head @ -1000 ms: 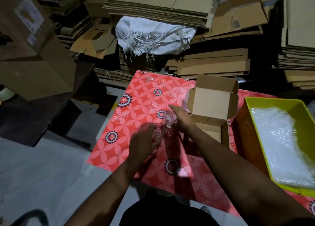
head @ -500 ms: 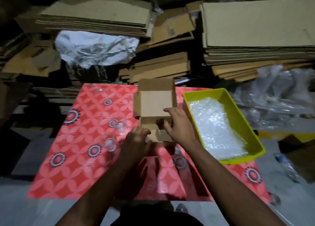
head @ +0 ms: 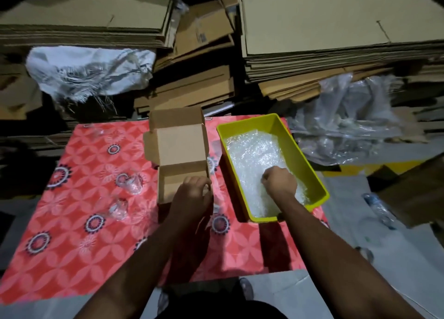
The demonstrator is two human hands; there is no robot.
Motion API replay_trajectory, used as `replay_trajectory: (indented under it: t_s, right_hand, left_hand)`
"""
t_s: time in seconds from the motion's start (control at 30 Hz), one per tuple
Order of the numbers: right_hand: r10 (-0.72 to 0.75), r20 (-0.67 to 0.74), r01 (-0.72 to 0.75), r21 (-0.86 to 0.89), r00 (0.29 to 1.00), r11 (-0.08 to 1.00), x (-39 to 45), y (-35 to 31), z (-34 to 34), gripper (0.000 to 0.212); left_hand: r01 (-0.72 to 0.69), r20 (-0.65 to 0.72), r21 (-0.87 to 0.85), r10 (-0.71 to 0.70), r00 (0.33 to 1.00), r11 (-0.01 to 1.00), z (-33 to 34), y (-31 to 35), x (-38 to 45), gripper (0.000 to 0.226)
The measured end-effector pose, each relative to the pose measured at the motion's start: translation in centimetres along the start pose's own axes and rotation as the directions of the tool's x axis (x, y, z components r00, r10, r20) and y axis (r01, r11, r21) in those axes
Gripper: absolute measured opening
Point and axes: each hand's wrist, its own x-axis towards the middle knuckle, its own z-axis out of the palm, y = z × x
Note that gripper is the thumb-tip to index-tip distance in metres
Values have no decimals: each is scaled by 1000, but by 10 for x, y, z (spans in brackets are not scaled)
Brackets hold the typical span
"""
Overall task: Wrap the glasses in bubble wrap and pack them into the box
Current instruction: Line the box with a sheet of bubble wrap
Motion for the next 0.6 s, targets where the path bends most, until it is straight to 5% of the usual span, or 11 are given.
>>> replay_trajectory:
  t_s: [0.13, 0.23, 0.33, 0.43, 0.5, 0.6]
  right_hand:
    - [32, -310, 31, 195, 950, 980, -13, -11, -18, 18]
    - [-101, -582, 321, 288, 807, 902, -30, -28, -32, 13]
    - [-280, -634, 542, 265, 721, 797, -56, -59, -40, 13]
    - [-477, -603, 655, 101, 639, 749, -88, -94, -36, 11]
    - [-588, -577, 723, 6, 567, 691, -107, -112, -29, 8]
    - [-727, -527, 827, -79, 439, 557, -125, -133, -13, 7]
  left_hand:
    - [48, 14, -120, -47, 999, 992, -7, -1, 7, 21]
    - [81, 11, -330, -82, 997, 941, -15, 6, 13, 22]
    - [326, 186, -678, -275, 943, 659, -29, 20, 24, 40]
    - [563, 457, -775, -360, 813, 288, -48, 23, 35, 55]
    - [591, 516, -797, -365, 774, 126, -62, 16, 34, 61]
    - [503, 469, -864, -312, 826, 32, -83, -4, 23, 48]
